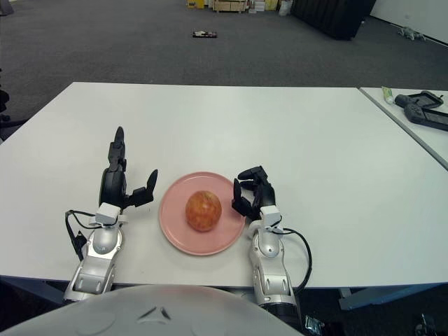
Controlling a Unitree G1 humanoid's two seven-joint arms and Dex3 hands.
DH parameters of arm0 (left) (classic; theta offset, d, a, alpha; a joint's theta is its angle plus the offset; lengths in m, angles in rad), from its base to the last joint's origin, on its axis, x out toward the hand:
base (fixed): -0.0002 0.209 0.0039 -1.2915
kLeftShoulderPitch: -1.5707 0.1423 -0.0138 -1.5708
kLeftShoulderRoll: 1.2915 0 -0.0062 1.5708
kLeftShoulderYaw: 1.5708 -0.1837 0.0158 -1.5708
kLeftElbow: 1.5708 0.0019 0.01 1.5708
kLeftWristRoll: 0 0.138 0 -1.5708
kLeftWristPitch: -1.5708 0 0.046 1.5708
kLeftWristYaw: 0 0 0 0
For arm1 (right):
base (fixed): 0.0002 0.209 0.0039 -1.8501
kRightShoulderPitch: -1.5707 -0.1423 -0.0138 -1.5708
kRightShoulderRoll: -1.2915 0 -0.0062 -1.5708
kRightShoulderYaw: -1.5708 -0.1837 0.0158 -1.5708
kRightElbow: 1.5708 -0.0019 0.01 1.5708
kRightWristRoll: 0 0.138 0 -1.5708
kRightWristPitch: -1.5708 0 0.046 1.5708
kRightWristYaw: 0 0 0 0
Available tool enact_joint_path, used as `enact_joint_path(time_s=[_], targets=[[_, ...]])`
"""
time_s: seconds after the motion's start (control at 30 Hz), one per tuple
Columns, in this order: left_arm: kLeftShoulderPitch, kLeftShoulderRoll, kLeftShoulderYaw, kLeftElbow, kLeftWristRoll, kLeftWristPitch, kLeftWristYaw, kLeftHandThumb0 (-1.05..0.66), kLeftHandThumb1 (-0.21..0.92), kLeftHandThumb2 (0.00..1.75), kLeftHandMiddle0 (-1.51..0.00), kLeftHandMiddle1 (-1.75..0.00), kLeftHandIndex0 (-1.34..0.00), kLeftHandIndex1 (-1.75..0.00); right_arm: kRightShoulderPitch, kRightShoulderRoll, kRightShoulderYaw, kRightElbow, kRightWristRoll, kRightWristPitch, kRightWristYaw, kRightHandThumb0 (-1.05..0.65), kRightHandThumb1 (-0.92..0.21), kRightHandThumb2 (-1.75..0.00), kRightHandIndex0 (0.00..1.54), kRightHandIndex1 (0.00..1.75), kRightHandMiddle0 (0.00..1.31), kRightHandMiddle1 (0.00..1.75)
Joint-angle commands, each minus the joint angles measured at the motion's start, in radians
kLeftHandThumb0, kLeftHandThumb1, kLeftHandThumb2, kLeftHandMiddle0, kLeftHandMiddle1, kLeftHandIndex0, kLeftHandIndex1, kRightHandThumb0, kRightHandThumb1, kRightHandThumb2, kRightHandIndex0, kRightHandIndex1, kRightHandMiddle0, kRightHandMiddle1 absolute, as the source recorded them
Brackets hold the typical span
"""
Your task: Put the apple into the plate.
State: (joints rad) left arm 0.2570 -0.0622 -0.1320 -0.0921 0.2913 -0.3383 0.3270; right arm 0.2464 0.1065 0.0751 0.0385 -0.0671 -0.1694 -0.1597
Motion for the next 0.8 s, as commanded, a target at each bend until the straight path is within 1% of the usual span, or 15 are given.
enact_joint_path(time_s=[0.0,0.03,0.07,0.1,0.13,0.17,0.2,0.33,0.5,0.63,0.77], targets=[[-0.016,-0.027,0.02,0.104,0.002,-0.024,0.051,-0.38,0.7,0.89,0.0,-0.94,-0.06,-1.21,0.009,0.054,0.034,0.012,-0.035,0.017,-0.041,-0.39,-0.64,-0.91,0.53,1.69,0.36,1.75],[-0.02,-0.037,0.027,0.133,-0.006,-0.021,0.062,-0.37,0.75,0.82,0.0,-1.01,-0.09,-1.32,0.013,0.057,0.043,0.003,-0.041,0.021,-0.051,-0.39,-0.64,-0.91,0.53,1.68,0.36,1.75],[-0.023,-0.044,0.032,0.149,-0.01,-0.019,0.069,-0.36,0.81,0.71,-0.01,-1.12,-0.12,-1.47,0.015,0.058,0.049,-0.004,-0.044,0.024,-0.057,-0.39,-0.64,-0.91,0.54,1.67,0.37,1.75],[-0.029,-0.049,0.039,0.169,-0.015,-0.015,0.074,-0.36,0.85,0.65,-0.04,-1.22,-0.15,-1.57,0.016,0.06,0.055,-0.008,-0.045,0.025,-0.063,-0.39,-0.64,-0.91,0.54,1.66,0.37,1.75],[-0.035,-0.052,0.044,0.185,-0.019,-0.013,0.078,-0.35,0.87,0.6,-0.07,-1.29,-0.16,-1.63,0.016,0.06,0.059,-0.01,-0.045,0.026,-0.067,-0.39,-0.64,-0.92,0.55,1.64,0.37,1.75],[-0.038,-0.057,0.05,0.195,-0.02,0.001,0.082,-0.35,0.88,0.59,-0.08,-1.32,-0.17,-1.66,0.015,0.06,0.063,-0.01,-0.042,0.024,-0.071,-0.39,-0.64,-0.92,0.55,1.64,0.37,1.75],[-0.041,-0.062,0.054,0.202,-0.021,0.01,0.086,-0.35,0.9,0.57,-0.14,-1.38,-0.18,-1.69,0.014,0.06,0.066,-0.01,-0.039,0.023,-0.073,-0.39,-0.64,-0.92,0.57,1.61,0.37,1.75],[-0.045,-0.072,0.06,0.218,-0.02,0.032,0.097,-0.35,0.92,0.54,-0.23,-1.47,-0.19,-1.73,0.01,0.054,0.075,-0.005,-0.03,0.019,-0.08,-0.39,-0.63,-0.93,0.59,1.57,0.37,1.75],[-0.04,-0.081,0.06,0.229,-0.023,0.069,0.102,-0.35,0.92,0.53,-0.3,-1.53,-0.19,-1.74,0.001,0.05,0.076,0.007,-0.012,0.017,-0.078,-0.39,-0.62,-0.94,0.59,1.53,0.38,1.75],[-0.04,-0.077,0.054,0.242,-0.028,0.07,0.099,-0.35,0.92,0.53,-0.37,-1.56,-0.19,-1.75,0.001,0.056,0.08,0.008,-0.003,0.017,-0.081,-0.39,-0.63,-0.93,0.59,1.49,0.37,1.75],[-0.044,-0.071,0.053,0.262,-0.033,0.061,0.095,-0.35,0.92,0.53,-0.4,-1.59,-0.2,-1.75,0.003,0.061,0.083,0.004,0.005,0.025,-0.084,-0.39,-0.63,-0.92,0.59,1.47,0.37,1.75]])
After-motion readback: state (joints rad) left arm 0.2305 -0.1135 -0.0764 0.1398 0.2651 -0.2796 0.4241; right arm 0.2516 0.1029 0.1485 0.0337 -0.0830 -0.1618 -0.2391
